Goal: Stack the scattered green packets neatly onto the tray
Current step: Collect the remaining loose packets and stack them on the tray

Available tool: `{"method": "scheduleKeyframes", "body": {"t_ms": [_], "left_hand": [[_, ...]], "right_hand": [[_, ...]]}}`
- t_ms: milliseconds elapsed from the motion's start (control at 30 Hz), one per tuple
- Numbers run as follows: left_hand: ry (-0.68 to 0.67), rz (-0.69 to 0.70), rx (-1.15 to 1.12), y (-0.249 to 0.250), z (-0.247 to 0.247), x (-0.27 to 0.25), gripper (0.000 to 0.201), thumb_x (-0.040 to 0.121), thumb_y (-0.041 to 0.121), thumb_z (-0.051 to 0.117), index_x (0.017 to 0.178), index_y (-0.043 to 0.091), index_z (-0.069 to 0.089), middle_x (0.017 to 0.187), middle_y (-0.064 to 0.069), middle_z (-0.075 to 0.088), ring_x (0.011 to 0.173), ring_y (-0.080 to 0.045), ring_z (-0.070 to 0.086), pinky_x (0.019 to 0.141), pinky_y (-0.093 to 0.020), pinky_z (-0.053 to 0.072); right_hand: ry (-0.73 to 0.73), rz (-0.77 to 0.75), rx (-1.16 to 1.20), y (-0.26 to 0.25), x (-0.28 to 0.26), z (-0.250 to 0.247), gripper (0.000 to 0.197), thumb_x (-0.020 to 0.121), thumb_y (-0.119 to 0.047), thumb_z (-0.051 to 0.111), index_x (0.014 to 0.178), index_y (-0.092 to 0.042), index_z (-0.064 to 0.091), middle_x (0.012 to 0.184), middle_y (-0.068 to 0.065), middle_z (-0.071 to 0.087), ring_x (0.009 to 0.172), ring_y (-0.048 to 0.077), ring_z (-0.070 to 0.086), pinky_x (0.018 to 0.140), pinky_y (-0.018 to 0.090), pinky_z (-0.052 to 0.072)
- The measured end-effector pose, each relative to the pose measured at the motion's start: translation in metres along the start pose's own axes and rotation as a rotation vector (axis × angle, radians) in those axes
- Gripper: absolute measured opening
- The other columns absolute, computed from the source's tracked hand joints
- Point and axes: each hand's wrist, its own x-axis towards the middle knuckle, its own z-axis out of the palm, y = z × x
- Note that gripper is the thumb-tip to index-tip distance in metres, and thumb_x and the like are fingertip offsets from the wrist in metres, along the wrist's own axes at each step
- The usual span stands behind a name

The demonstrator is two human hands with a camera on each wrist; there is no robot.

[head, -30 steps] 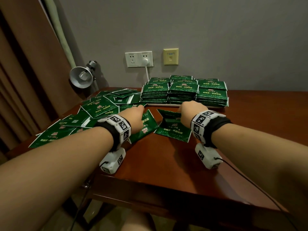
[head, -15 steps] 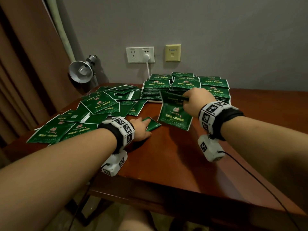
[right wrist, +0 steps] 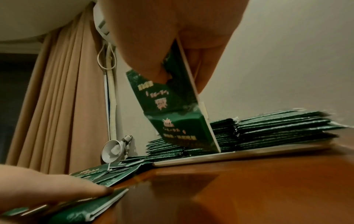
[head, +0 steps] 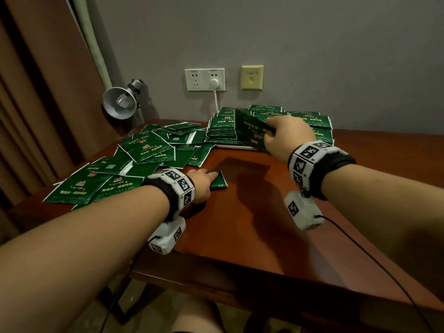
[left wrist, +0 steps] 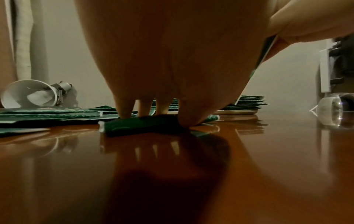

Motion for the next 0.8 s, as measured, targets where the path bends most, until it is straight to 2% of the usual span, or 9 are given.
{"method": "scheduleKeyframes", "body": {"t_ms": [100,167,267,333,400,467,567,667,800], "left_hand": [[0.020,-0.021,0.008,-0.001,0.003,0.000,0.067,0.092,0.010,0.044,0.152,0.028,0.023,0.156,-0.010,0.021,0.140,-0.033,0.023,0.110,-0.044,0.029],[0.049,-0.025,0.014,-0.001,0.004,0.000,0.062,0.090,0.011,0.046,0.148,0.027,0.031,0.148,-0.012,0.026,0.134,-0.033,0.025,0.106,-0.043,0.031],[0.092,-0.021,0.026,-0.002,0.003,0.000,0.059,0.088,0.011,0.048,0.142,0.030,0.037,0.133,-0.012,0.031,0.125,-0.032,0.030,0.097,-0.043,0.037],[0.099,0.018,0.011,-0.003,0.001,-0.001,0.064,0.088,0.008,0.047,0.144,0.036,0.035,0.131,-0.011,0.033,0.124,-0.032,0.034,0.095,-0.042,0.041],[0.115,0.077,-0.019,-0.005,0.000,0.000,0.065,0.088,0.005,0.049,0.142,0.039,0.037,0.128,-0.008,0.037,0.122,-0.030,0.038,0.096,-0.041,0.043],[0.132,0.118,-0.058,-0.006,-0.001,0.002,0.065,0.085,0.003,0.052,0.138,0.039,0.043,0.126,-0.005,0.040,0.120,-0.028,0.039,0.100,-0.042,0.042],[0.138,0.106,-0.097,-0.005,-0.002,0.003,0.060,0.083,0.005,0.054,0.138,0.028,0.044,0.127,-0.004,0.042,0.121,-0.026,0.039,0.101,-0.042,0.042],[0.094,0.073,-0.021,0.000,0.000,0.001,0.054,0.083,0.013,0.054,0.136,0.022,0.044,0.127,-0.005,0.039,0.121,-0.027,0.036,0.098,-0.045,0.043],[0.080,0.110,-0.028,0.002,-0.003,0.000,0.051,0.083,0.015,0.056,0.133,0.020,0.047,0.125,-0.004,0.039,0.119,-0.028,0.040,0.098,-0.046,0.044]], "right_hand": [[-0.231,-0.069,0.015,-0.006,-0.006,0.008,0.027,0.087,-0.025,0.055,0.110,-0.025,0.069,0.073,-0.009,0.062,0.067,0.016,0.060,0.056,0.023,0.045],[-0.371,-0.103,-0.002,-0.008,-0.009,0.015,0.039,0.089,-0.024,0.055,0.127,-0.022,0.062,0.101,-0.003,0.068,0.079,0.015,0.063,0.063,0.024,0.050],[-0.433,-0.051,0.006,-0.004,-0.007,0.028,0.036,0.090,-0.021,0.055,0.125,-0.022,0.061,0.112,0.001,0.064,0.076,0.012,0.060,0.060,0.024,0.049],[-0.439,0.028,-0.051,-0.001,-0.003,0.032,0.026,0.090,-0.024,0.057,0.114,-0.019,0.065,0.108,0.003,0.065,0.079,0.017,0.063,0.066,0.030,0.055],[-0.467,0.116,-0.160,0.004,0.002,0.038,0.015,0.088,-0.026,0.059,0.092,-0.013,0.066,0.088,0.007,0.067,0.074,0.024,0.065,0.065,0.032,0.056],[-0.538,0.193,-0.268,0.004,0.004,0.043,0.023,0.087,-0.030,0.058,0.074,-0.011,0.059,0.072,0.007,0.060,0.068,0.028,0.061,0.064,0.032,0.051],[-0.649,0.250,-0.372,0.006,0.009,0.049,0.031,0.086,-0.039,0.054,0.084,-0.008,0.058,0.087,0.012,0.060,0.091,0.037,0.065,0.083,0.047,0.055],[-0.667,0.207,-0.420,0.011,0.009,0.053,0.031,0.090,-0.039,0.057,0.080,-0.010,0.056,0.082,0.009,0.056,0.077,0.031,0.060,0.069,0.034,0.053],[-0.650,0.148,-0.428,0.010,0.000,0.056,0.045,0.085,-0.056,0.060,0.067,-0.014,0.054,0.066,0.003,0.053,0.062,0.023,0.055,0.060,0.029,0.047]]}}
